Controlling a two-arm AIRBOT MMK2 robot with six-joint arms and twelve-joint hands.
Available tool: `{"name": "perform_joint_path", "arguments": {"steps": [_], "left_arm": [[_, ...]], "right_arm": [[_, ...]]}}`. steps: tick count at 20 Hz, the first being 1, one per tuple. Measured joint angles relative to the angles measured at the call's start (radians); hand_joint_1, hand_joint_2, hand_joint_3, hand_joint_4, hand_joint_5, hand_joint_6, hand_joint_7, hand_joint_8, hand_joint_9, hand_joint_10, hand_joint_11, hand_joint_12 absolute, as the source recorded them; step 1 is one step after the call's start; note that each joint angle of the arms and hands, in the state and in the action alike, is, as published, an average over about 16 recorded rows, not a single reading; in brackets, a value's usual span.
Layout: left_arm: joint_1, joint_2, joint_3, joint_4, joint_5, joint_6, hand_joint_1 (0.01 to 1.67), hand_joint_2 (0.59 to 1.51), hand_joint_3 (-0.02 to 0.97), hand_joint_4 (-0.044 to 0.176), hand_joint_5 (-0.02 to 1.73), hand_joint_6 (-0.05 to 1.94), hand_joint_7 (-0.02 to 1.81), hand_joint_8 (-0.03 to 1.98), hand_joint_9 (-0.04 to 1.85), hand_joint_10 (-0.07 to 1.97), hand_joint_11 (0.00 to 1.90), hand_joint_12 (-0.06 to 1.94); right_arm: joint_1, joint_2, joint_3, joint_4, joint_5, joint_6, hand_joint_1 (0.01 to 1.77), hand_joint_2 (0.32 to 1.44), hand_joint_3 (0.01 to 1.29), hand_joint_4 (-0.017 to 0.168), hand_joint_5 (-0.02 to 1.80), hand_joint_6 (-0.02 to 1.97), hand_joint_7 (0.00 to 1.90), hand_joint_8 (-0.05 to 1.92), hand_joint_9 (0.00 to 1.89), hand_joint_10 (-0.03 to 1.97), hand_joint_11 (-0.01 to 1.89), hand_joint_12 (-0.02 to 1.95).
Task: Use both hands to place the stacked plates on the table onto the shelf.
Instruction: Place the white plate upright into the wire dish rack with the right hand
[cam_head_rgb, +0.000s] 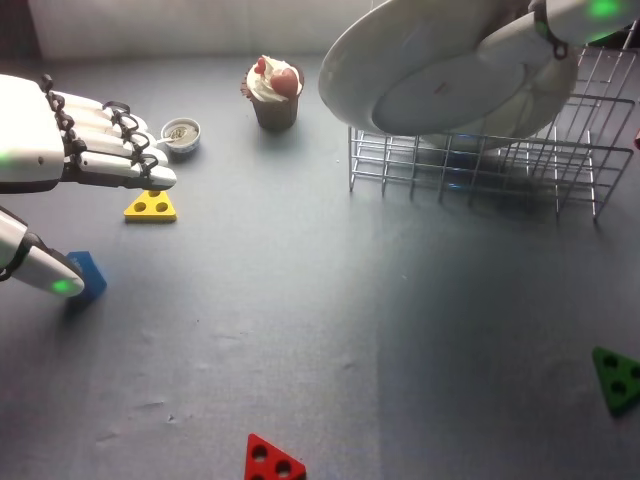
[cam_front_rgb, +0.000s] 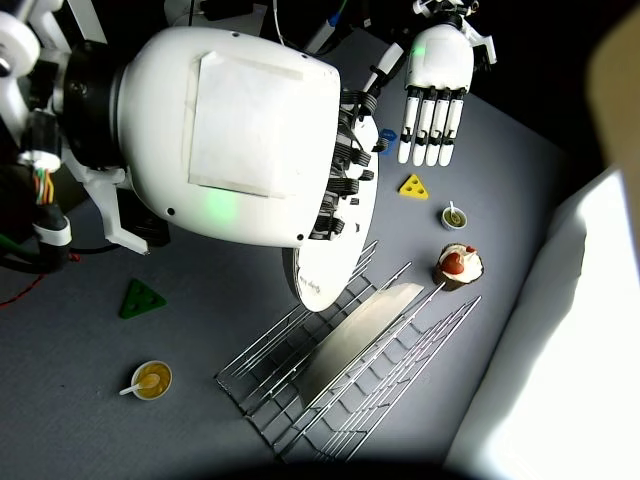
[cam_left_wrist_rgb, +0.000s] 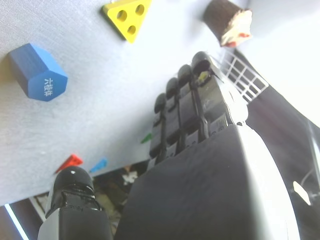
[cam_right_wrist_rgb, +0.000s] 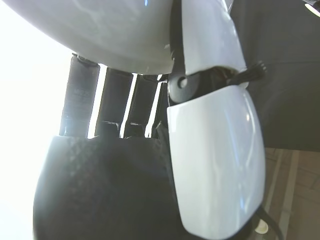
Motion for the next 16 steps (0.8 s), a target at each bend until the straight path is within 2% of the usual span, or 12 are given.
{"name": "perform_joint_path", "arguments": {"steps": [9,16], "left_arm": [[0.0,0.0,-0.006,0.007,0.002,0.0,0.12,1.034,-0.001,0.002,0.14,0.0,0.18,0.0,0.17,0.01,0.18,0.01],[0.0,0.0,-0.01,0.01,0.002,0.0,0.12,1.034,-0.001,0.002,0.15,0.0,0.18,0.0,0.17,0.01,0.18,0.01]], "right_arm": [[-0.008,0.0,0.029,0.014,0.001,0.005,1.49,0.93,0.01,-0.008,1.02,0.65,1.18,0.4,1.3,0.33,1.0,1.3],[-0.011,0.0,0.045,0.027,0.003,0.007,1.49,0.93,0.01,-0.008,0.99,0.69,1.09,0.59,1.28,0.4,1.0,1.31]]}}
